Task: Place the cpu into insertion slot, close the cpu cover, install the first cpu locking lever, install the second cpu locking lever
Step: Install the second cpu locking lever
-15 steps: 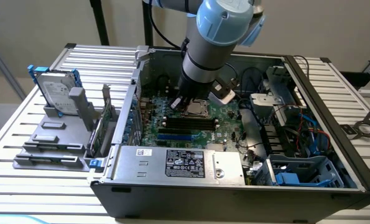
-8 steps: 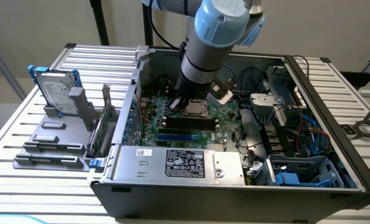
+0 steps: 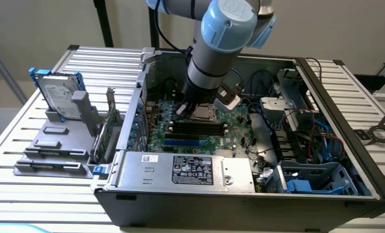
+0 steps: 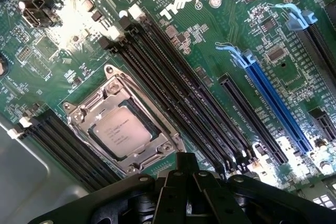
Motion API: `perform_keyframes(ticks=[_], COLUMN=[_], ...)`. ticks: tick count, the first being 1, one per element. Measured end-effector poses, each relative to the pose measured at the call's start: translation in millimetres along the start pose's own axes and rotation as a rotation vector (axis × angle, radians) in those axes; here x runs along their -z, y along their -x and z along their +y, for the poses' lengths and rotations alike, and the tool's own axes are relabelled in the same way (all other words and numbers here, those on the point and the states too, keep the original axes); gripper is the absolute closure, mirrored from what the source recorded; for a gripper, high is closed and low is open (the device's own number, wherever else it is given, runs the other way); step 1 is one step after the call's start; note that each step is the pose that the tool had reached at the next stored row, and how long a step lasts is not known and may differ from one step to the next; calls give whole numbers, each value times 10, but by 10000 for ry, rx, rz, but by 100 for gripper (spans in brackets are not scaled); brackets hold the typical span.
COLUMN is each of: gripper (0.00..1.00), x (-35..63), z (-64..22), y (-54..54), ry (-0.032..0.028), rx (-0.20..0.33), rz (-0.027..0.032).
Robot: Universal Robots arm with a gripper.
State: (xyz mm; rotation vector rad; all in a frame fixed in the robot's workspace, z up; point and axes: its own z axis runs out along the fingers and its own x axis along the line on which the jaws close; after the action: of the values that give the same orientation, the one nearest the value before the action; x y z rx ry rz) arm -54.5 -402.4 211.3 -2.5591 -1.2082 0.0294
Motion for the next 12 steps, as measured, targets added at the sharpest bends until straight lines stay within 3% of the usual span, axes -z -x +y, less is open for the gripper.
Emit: perform_keyframes(ticks=[12], gripper=[89], x=[-90], z=[-9], y=[16], ry=[12], rx=[92], rz=[-3])
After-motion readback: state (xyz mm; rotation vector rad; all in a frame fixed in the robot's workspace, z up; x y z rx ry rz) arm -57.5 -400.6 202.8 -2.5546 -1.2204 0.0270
